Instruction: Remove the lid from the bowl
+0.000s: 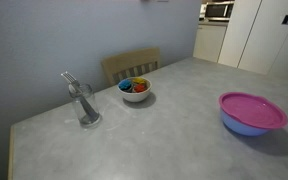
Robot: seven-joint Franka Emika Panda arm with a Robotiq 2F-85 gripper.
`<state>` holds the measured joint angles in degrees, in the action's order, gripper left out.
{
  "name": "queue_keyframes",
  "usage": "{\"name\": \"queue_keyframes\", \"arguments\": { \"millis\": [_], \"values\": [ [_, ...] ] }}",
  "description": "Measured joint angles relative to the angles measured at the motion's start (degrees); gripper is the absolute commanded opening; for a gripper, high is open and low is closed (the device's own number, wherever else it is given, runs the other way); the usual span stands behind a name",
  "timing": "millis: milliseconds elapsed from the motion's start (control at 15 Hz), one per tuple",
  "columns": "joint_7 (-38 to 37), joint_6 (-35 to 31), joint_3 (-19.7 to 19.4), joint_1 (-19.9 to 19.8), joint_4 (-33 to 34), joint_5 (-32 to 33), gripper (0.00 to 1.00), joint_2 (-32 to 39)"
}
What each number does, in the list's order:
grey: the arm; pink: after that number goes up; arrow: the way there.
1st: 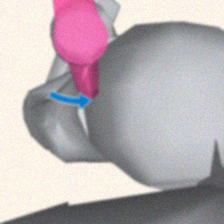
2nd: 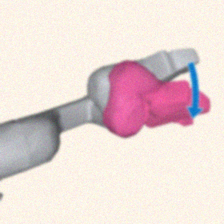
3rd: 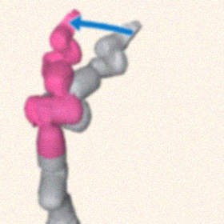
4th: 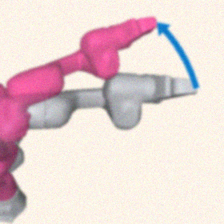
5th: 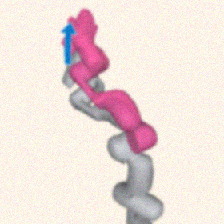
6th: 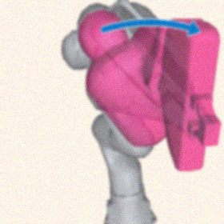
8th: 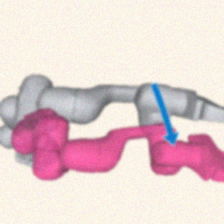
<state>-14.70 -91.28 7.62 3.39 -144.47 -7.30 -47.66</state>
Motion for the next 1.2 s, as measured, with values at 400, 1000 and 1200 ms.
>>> {"name": "queue_keyframes", "arguments": {
  "millis": [400,1000,1200],
  "values": [
    [0.00,0.00,0.00,0.00,0.00,0.00,1.00,-0.02],
    [0.03,-5.77,-1.03,-0.44,-2.21,-0.48,1.00,0.81],
    [0.42,-10.98,-1.86,-0.45,-3.51,-1.76,1.00,4.55]
  ]
}}
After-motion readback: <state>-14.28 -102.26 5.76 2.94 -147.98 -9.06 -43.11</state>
